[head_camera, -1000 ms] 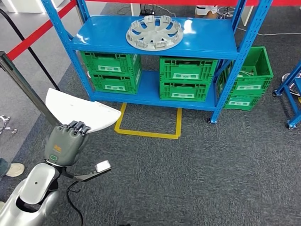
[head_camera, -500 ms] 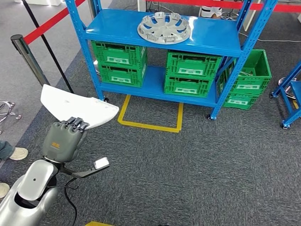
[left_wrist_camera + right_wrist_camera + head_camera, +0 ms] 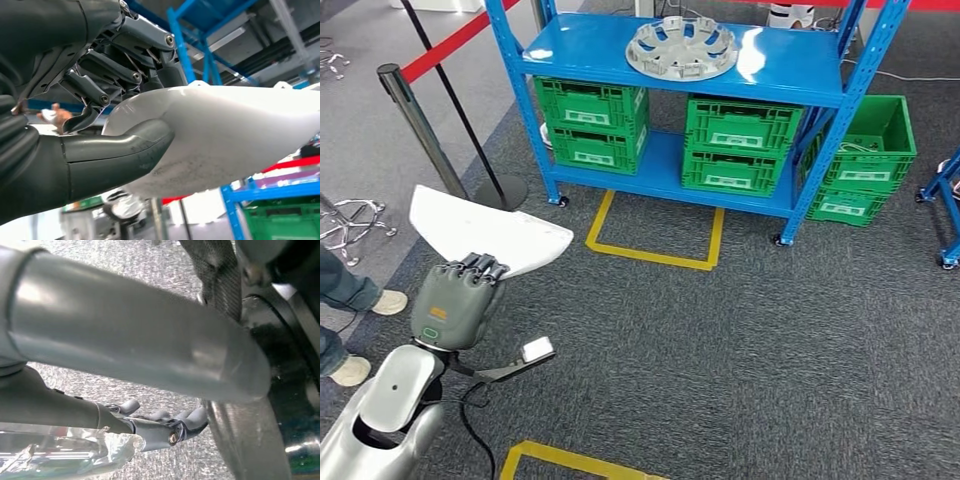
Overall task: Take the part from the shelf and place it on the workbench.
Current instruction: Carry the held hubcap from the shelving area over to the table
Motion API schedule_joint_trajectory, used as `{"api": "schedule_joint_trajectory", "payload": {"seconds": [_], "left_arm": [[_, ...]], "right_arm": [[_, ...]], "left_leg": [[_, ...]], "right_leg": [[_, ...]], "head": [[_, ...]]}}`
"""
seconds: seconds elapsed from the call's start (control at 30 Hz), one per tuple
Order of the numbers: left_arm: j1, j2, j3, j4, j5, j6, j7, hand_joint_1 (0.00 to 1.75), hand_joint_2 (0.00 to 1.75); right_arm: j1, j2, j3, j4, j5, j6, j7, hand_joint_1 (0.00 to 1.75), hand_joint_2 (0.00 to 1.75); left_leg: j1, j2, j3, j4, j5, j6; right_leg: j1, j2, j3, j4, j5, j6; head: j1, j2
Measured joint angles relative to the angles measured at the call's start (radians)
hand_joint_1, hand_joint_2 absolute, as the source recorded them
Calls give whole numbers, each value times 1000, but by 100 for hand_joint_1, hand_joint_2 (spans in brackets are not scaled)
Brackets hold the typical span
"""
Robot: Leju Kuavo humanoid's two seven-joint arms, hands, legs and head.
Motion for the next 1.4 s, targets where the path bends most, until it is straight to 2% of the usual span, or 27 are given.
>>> {"api": "schedule_joint_trajectory", "payload": {"seconds": [0.03, 0.07, 0.1, 0.17, 0.23, 0.3, 0.37, 0.43, 0.5, 0.57, 0.6, 0.63, 0.67, 0.73, 0.8, 0.83, 0.87, 0.93, 0.97, 1.03, 1.1, 1.13, 1.2, 1.23, 1.3, 1.33, 1.4], "left_arm": [[0, 0, 0, 0, 0, 0, 0, 175, 175], [1, 0, 0, 2, 0, 0, 0, 175, 175], [2, 0, 0, 3, 0, 0, 0, 175, 175], [3, 2, 0, 5, 2, 0, 1, 175, 175], [2, 4, 4, 5, 4, 0, 1, 175, 175], [4, 7, 10, 5, 7, 1, 2, 175, 175], [7, 11, 16, 5, 10, 2, 2, 175, 175], [11, 15, 21, 5, 15, 1, 2, 175, 175], [13, 16, 25, 5, 21, -2, 2, 175, 175], [19, 18, 31, 5, 27, -6, 2, 175, 175], [22, 18, 34, 5, 29, -7, 2, 175, 175], [24, 18, 37, 5, 31, -9, 2, 175, 175], [26, 18, 39, 5, 32, -11, 2, 175, 175], [25, 18, 41, 5, 33, -13, 2, 175, 175], [25, 19, 42, 5, 33, -14, 2, 175, 175], [25, 20, 43, 5, 33, -14, 2, 175, 175], [27, 21, 43, 5, 33, -14, 1, 175, 175], [29, 24, 45, 5, 33, -14, 1, 175, 175], [28, 25, 45, 5, 33, -14, 0, 175, 175], [25, 25, 45, 5, 34, -14, 0, 175, 175], [26, 25, 45, 5, 34, -14, 0, 175, 175], [27, 25, 45, 5, 34, -14, 0, 175, 175], [28, 25, 46, 5, 36, -15, 0, 175, 175], [27, 25, 46, 5, 37, -15, 0, 175, 175], [25, 24, 47, 5, 37, -15, 0, 175, 175], [25, 24, 49, 5, 38, -16, 1, 175, 175], [29, 24, 50, 5, 40, -18, 1, 175, 175]], "right_arm": [[1, 0, 0, 1, 0, 1, 2, 0, 0], [1, 0, 0, 2, 0, 5, 5, 0, 0], [1, 0, 0, 2, 0, 11, 8, 0, 0], [1, 1, 0, 4, 0, 21, 14, 0, 0], [0, 3, 0, 5, 0, 24, 18, 0, 0], [-1, 4, 0, 6, 0, 22, 22, 0, 0], [-1, 5, 0, 8, 0, 18, 25, 0, 0], [-3, 7, 0, 9, -1, 13, 28, 0, 0], [-4, 13, 0, 10, -10, 10, 33, 0, 0], [-3, 18, 0, 11, -28, 11, 39, 0, 0], [-3, 19, 0, 11, -38, 13, 41, 0, 0], [-3, 20, 0, 11, -46, 15, 43, 0, 0], [-3, 21, 0, 12, -51, 17, 44, 0, 0], [-3, 22, 0, 12, -54, 18, 45, 0, 0], [-5, 24, 0, 12, -58, 19, 45, 0, 0], [-6, 25, 0, 12, -60, 20, 46, 0, 0], [-8, 27, 0, 12, -62, 20, 46, 0, 0], [-10, 31, 0, 13, -65, 20, 47, 0, 0], [-10, 32, 0, 14, -70, 19, 47, 0, 0], [-7, 33, 0, 16, -86, 19, 48, 0, 0], [-3, 33, 0, 19, -104, 19, 49, 0, 0], [-3, 33, 0, 20, -112, 19, 49, 0, 0], [-3, 33, 0, 21, -127, 20, 50, 0, 0], [-3, 32, 0, 21, -135, 20, 50, 0, 0], [-2, 32, 0, 23, -158, 21, 51, 0, 0], [-2, 32, 0, 24, -172, 21, 51, 0, 0], [-3, 32, 0, 26, -199, 23, 51, 0, 0]], "left_leg": [[2, 5, -23, 69, -36, -4], [3, 8, -35, 117, -53, -6], [4, 10, -30, 130, -51, -6], [5, 26, 38, 42, -3, -4], [-1, 68, 118, -86, 32, 2], [-8, 89, 144, -138, 32, 17], [-7, 70, 138, -145, 34, 35], [-3, 49, 134, -149, 39, 48], [0, 30, 130, -151, 44, 57], [-2, 6, 125, -150, 47, 63], [-4, -7, 124, -150, 48, 64], [-4, -22, 124, -150, 49, 64], [-5, -37, 124, -149, 50, 63], [-6, -64, 123, -147, 53, 58], [-6, -86, 115, -144, 59, 49], [-4, -96, 109, -144, 62, 43], [-2, -107, 105, -145, 67, 36], [-2, -86, 92, -129, 57, 24], [-3, -61, 76, -97, 35, 18], [0, -9, 21, 23, -30, 7], [7, 8, -27, 126, -65, -2], [10, 12, -28, 131, -57, -5], [15, 30, 24, 35, 1, -10], [15, 54, 63, -36, 27, -12], [11, 83, 111, -128, 51, -1], [8, 85, 116, -142, 49, 8], [7, 60, 113, -145, 51, 28]], "right_leg": [[0, -10, -6, 1, 5, -1], [0, -20, -12, 1, 9, 0], [0, -31, -16, 2, 11, 1], [0, -52, -18, 2, 14, 4], [5, -70, -19, 2, 13, 10], [12, -85, -16, 1, 12, 18], [14, -99, -12, 1, 10, 27], [12, -71, -29, 31, -13, 38], [11, -20, -83, 145, -73, 43], [12, -1, -150, 280, -122, 43], [13, 1, -166, 307, -122, 41], [13, 4, -164, 297, -103, 39], [13, 10, -141, 245, -67, 35], [10, 51, -74, 98, 1, 27], [7, 84, -37, 17, 21, 23], [7, 85, -33, 8, 19, 21], [8, 75, -32, 7, 21, 17], [5, 52, -29, -1, 30, 7], [3, 39, -28, -4, 33, 2], [3, 13, -29, -6, 35, -3], [2, -16, -30, -6, 33, -3], [2, -30, -30, -6, 32, -2], [0, -56, -27, -6, 29, 3], [1, -68, -25, -6, 26, 7], [7, -86, -24, -4, 20, 19], [10, -95, -22, -5, 17, 25], [10, -109, -15, -7, 13, 35]], "head": [[0, 0], [0, 0], [-1, 0], [-1, 0], [-1, 0], [-3, 0], [-3, 0], [0, 0], [6, 0], [7, 0], [7, 0], [7, 0], [7, 0], [7, 0], [6, 0], [6, 0], [6, 0], [2, 0], [-2, 0], [-10, 0], [-11, 0], [-11, 0], [-11, 0], [-11, 0], [-11, 0], [-11, 0], [-9, 0]]}}
